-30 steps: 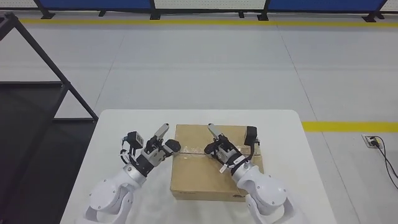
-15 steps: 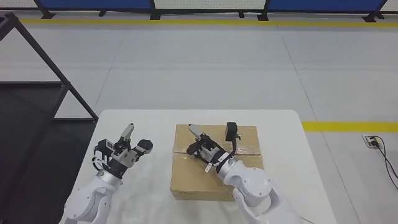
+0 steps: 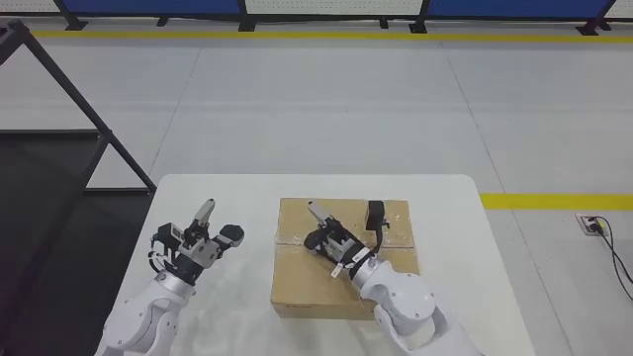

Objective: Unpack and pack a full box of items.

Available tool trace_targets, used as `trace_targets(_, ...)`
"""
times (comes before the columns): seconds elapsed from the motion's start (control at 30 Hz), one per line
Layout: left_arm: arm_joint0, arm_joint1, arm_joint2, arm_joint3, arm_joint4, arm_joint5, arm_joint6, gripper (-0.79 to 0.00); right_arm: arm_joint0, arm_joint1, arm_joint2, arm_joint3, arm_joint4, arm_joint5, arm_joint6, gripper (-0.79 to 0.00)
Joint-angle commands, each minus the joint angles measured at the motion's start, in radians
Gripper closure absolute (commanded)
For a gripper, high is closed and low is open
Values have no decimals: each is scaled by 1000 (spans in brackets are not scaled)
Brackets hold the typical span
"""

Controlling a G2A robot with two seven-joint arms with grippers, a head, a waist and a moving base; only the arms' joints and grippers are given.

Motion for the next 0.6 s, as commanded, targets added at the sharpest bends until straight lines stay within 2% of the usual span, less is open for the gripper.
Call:
trace_targets(0.0,-2,0,4,-2,3,3,0,-785,-30,5,24,-28,-5,-6,-5,-785)
trace_targets(0.27,-9,-2,23,-11,18,7,4,-785,-148,28,155,-132,-25,-11,-68,-785)
trace_targets(0.57,-13,-2,25,-15,22,13,15,-785,-285,48,305,-241,27,-76,-82,-785)
